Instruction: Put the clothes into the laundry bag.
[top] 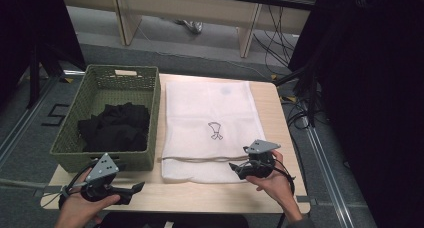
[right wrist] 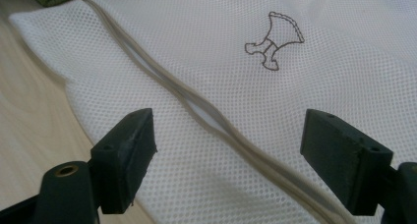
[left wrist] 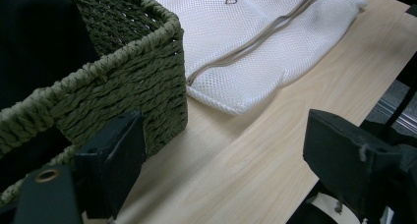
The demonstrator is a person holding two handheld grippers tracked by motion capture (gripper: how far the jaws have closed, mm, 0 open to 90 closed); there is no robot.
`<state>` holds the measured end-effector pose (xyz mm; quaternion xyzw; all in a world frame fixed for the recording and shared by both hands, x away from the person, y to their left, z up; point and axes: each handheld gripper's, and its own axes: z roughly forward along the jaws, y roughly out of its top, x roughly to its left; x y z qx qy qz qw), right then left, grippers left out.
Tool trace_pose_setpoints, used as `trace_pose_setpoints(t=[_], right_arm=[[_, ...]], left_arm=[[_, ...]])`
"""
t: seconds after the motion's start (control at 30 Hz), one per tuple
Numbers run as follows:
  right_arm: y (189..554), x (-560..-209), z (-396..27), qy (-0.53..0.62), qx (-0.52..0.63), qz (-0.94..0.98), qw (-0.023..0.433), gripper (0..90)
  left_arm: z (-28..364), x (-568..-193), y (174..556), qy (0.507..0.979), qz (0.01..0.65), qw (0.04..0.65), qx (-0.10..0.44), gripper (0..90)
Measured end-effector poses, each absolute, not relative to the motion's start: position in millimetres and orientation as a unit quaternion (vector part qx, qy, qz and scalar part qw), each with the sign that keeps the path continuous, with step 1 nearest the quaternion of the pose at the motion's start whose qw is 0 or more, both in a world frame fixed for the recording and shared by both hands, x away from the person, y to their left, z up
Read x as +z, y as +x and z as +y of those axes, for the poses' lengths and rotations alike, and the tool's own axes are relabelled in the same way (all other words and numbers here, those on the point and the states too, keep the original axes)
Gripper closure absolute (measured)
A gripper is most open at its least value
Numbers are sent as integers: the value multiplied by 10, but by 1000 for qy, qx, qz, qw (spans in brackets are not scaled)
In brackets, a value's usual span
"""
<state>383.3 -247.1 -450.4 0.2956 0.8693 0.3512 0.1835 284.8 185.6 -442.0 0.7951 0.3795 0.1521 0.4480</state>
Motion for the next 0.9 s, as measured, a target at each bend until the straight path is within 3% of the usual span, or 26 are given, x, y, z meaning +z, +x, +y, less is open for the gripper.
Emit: trace_pose_setpoints(t=[0.37,0.9], right_arm=[[4258,-4727,-2164,240,283,914,166,447],[4461,-4892,-2018,150,244,947,144,584]], left_arm=[[1845,-4431,2838,788,391,452,147,156],[1849,-4426,2838,795,387,444,148,157]])
